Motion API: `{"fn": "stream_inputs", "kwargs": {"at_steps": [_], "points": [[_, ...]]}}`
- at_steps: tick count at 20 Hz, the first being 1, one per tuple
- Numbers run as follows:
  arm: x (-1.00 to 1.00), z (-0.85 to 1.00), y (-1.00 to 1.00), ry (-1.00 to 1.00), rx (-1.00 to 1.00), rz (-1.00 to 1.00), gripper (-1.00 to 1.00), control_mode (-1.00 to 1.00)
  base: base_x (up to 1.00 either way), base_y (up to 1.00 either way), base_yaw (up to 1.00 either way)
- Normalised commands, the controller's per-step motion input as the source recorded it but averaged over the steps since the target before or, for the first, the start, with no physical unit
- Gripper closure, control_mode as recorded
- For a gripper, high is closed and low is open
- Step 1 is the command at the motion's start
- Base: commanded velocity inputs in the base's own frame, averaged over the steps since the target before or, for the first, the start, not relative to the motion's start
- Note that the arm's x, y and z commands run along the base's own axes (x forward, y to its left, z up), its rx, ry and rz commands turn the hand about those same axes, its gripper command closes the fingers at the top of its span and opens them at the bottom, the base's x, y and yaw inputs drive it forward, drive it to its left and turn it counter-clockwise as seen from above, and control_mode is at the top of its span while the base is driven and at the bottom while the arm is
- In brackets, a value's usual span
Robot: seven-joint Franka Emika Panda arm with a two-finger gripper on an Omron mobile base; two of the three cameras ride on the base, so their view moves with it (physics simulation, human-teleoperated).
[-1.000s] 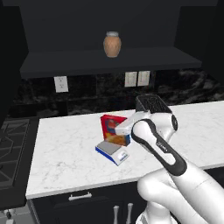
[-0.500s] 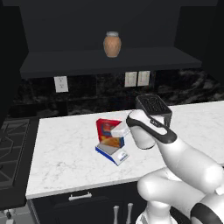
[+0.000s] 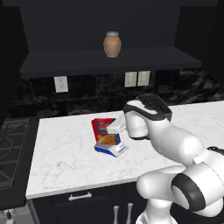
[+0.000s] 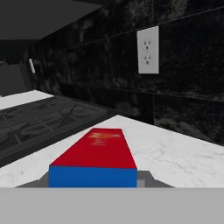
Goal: Pick the boxed food and place it on the digital scale for weighing, and close the cabinet.
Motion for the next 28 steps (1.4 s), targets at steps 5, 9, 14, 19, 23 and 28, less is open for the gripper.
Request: {"fn": "stream_inputs", "kwargs": {"at_steps": [5,9,14,19,23,28], "points": [[-0.14,-0.14,0.00,0.00,0.00,0.03,1.00,-1.00,0.00,0.00,0.00],[-0.45,-0.03,0.00,-0.03,0.00,0.02,1.00,-1.00,0.00,0.00,0.00],[-0.15,-0.11,0.00,-0.16,0.02,0.01,1.00,-1.00,0.00,0.00,0.00],[-0.02,-0.09,0.00,-0.05,0.13,0.00,1.00,-1.00,0.00,0.00,0.00],[-0.19,-0.06,-0.09,0.00,0.18,0.00,1.00,-1.00,0.00,0.00,0.00],[-0.04,0.00,-0.09,0.01,0.07,0.00,1.00,-1.00,0.00,0.00,0.00]]}}
